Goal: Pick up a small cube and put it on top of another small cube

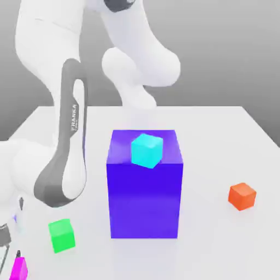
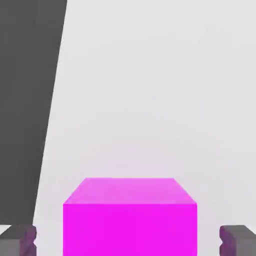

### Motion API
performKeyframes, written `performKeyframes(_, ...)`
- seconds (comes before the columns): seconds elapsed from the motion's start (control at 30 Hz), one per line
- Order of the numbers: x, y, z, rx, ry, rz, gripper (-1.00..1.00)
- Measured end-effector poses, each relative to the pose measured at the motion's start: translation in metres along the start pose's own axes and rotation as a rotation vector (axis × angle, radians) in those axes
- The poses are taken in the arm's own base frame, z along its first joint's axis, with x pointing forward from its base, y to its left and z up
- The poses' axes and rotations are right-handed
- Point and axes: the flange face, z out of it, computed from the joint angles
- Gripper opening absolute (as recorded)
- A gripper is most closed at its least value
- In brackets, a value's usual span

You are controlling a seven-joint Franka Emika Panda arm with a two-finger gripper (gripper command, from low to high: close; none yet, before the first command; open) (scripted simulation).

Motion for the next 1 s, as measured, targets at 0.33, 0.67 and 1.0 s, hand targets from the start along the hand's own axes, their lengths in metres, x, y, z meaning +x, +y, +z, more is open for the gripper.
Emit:
performKeyframes(0.33, -0.002, 0.014, -0.070, 0.002, -0.022, 0.080, -1.00)
performKeyframes(0.67, -0.002, 0.108, -0.113, 0.000, -0.029, 0.549, -1.00)
performKeyframes(1.0, 0.002, 0.132, -0.050, 0.002, -0.001, 0.663, 1.00)
